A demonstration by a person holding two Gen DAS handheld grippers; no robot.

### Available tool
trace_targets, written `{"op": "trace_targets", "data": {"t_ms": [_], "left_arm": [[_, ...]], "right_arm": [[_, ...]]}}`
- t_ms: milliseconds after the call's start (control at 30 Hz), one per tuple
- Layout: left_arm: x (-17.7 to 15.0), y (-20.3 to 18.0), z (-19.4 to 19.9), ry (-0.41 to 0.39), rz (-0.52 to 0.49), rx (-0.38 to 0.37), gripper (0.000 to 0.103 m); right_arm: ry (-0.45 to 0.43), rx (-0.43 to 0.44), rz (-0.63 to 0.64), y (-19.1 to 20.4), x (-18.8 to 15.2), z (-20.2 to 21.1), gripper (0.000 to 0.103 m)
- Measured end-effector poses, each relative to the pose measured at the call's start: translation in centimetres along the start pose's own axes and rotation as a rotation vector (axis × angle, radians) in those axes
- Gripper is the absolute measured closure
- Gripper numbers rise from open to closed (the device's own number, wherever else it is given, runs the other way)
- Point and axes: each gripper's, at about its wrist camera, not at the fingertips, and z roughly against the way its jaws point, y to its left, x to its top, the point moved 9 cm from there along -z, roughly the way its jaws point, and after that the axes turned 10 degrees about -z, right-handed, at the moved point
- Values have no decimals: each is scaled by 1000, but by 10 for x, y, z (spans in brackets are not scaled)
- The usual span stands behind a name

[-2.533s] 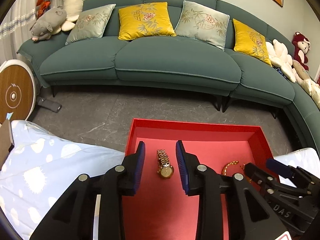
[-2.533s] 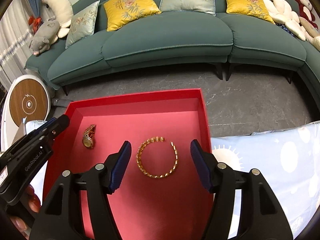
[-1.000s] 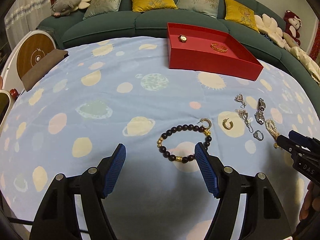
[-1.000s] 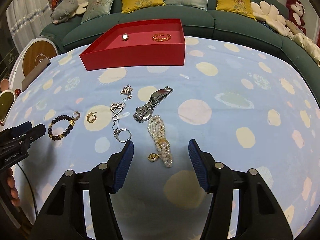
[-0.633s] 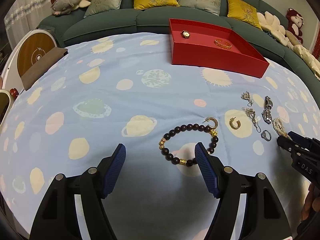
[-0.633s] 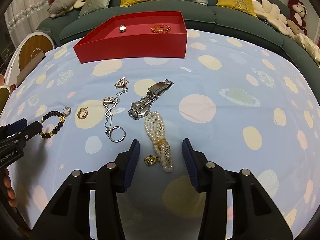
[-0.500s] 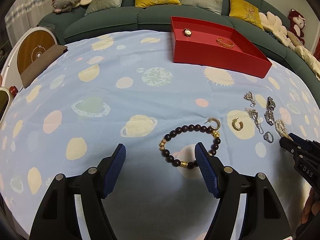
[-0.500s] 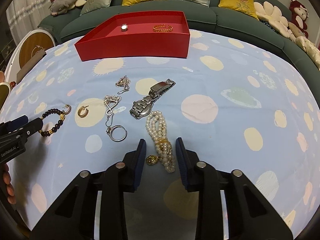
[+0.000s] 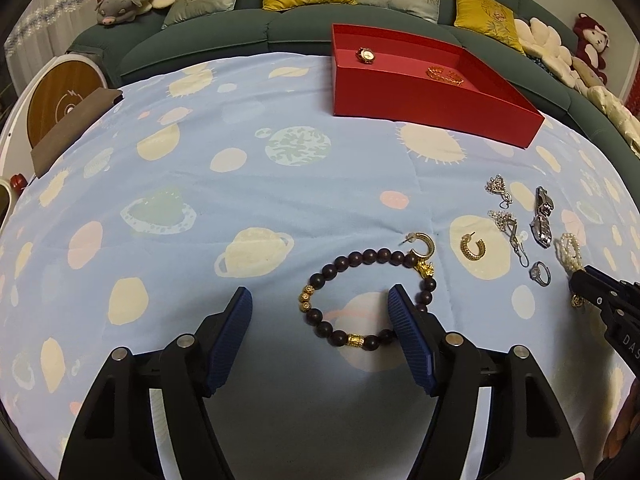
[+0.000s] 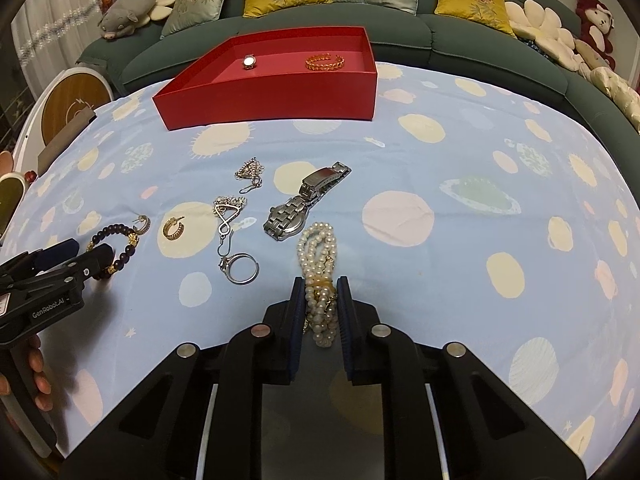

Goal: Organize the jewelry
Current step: 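Grasp the pearl bracelet with the right tool while the left tool grasps the dark beaded bracelet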

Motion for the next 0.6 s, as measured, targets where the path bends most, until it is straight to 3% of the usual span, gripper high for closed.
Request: {"op": "trace_targets", "data": {"t_ms": [233,467,600], "left_arm": [[2,-10,0,-9,-39,-1,51],[3,-11,0,-12,-44,-1,55],[3,-11,2,-16,-45,-14,78]], "right_arm": [[-3,6,-3,0,0,3,88],[-5,8,-7,-1,0,4,88],[-9,11,-7,1,1,5,88]]}}
